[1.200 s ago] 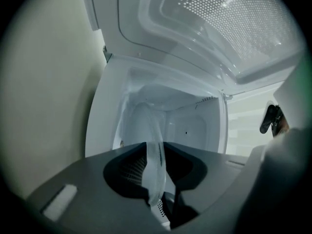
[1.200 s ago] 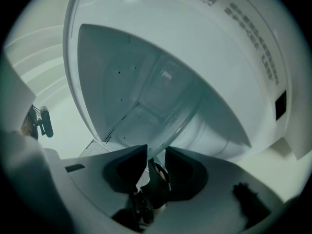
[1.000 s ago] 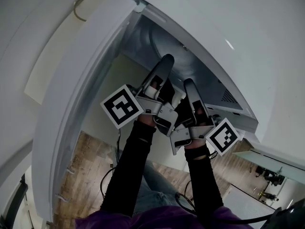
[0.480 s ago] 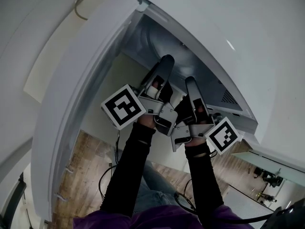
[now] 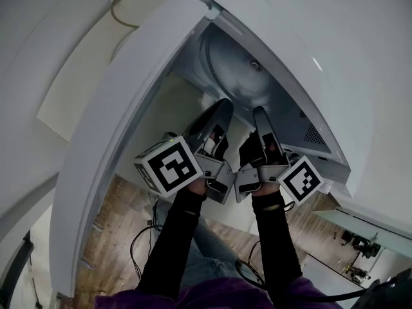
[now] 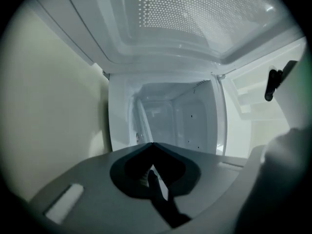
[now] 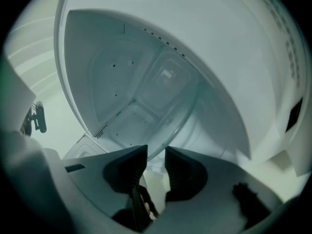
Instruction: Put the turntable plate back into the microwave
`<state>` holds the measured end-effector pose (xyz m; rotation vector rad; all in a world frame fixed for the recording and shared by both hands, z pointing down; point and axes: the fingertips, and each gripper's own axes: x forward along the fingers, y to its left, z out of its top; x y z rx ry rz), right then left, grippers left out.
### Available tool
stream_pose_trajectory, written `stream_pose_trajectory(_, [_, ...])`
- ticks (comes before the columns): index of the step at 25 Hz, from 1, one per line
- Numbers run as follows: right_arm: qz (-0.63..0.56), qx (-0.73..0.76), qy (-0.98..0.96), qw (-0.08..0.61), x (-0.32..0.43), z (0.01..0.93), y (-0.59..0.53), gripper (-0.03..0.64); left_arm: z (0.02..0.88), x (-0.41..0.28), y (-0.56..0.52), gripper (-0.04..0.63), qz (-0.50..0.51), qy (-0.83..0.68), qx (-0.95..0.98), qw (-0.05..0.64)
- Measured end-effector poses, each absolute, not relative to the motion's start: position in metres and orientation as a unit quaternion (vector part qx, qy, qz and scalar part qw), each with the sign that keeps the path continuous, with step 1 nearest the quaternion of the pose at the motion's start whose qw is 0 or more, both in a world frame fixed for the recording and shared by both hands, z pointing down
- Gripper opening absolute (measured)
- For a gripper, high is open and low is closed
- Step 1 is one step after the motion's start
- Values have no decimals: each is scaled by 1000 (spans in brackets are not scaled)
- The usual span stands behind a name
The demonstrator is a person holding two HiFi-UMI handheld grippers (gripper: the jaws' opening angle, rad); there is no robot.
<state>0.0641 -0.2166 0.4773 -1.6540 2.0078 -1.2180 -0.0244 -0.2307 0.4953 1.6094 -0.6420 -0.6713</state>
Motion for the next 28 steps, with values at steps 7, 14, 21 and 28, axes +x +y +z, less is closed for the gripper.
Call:
stream_pose_trajectory(7, [-436,-576,682,114,64,493,-213,117,486,-12,-226,-12,-277,-225,717,598])
stream_pose_trajectory(14, [-444,-580,677,91,65,495,-210,118,489,1,-226,-11,-253,-228,722,603])
stream_pose_trajectory(21, [-434,-576,691,51,59,494,-212,118,492,1,-232,2,-259,-244,717,600])
stream_pose_trajectory(28, [-423,-569,705,24,54,494,-208,118,496,3,-238,2,-264,-245,706,609])
